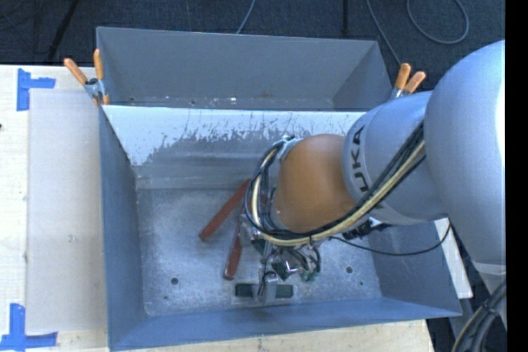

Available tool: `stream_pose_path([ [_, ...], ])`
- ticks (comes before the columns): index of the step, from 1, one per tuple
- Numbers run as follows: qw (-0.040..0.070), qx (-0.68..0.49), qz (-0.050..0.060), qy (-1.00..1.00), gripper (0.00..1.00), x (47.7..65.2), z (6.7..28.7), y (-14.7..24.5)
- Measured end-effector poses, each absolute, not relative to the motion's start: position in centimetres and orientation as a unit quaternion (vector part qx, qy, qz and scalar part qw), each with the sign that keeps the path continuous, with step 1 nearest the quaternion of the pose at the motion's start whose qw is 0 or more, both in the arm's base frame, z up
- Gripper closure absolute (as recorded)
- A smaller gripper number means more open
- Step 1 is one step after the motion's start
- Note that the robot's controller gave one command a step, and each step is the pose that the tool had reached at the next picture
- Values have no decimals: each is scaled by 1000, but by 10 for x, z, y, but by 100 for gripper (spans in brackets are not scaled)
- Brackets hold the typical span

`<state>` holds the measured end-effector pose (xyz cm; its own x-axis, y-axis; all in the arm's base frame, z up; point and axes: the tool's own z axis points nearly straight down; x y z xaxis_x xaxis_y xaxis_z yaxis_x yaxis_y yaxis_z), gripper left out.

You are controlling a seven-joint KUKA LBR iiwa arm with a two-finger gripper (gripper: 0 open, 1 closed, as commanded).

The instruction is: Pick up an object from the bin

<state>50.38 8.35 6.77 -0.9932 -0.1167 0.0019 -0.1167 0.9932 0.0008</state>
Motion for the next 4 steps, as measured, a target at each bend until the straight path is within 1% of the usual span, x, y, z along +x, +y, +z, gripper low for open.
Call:
stream_pose_path([
  [1,-1,38,0,-999,0,498,71,30],
  [2,0,249,0,-969,0,505,70,-28],
  [3,-1,248,0,-969,100,505,71,-27],
  [4,-1,248,-1,-969,0,505,70,-27],
])
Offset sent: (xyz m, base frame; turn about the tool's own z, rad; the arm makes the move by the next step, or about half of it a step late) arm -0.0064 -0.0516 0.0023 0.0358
